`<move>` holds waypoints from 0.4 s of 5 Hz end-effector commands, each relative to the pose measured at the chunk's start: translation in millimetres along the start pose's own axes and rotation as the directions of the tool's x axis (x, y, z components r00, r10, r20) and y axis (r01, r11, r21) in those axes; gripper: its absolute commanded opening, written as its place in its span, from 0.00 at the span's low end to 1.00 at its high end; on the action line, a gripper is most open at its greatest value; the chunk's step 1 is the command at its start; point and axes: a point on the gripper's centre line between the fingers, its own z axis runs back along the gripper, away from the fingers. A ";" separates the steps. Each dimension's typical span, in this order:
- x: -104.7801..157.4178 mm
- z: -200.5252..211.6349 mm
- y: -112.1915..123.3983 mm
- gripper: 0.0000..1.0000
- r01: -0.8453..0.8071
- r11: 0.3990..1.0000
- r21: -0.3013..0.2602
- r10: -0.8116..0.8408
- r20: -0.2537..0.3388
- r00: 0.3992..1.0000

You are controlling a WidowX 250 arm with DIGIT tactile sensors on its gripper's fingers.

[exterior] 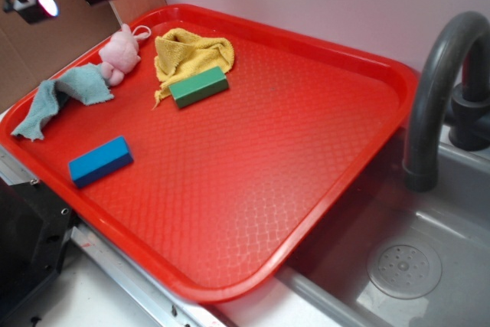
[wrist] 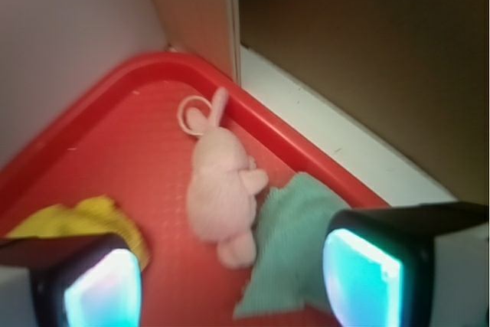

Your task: Grab the pink bunny.

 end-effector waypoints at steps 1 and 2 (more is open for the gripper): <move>35.2 -52.6 -8.1 1.00 0.044 0.999 -0.023 -0.045 -0.046 0.998; 22.3 -77.6 -16.5 1.00 0.101 0.990 -0.095 -0.115 -0.156 0.981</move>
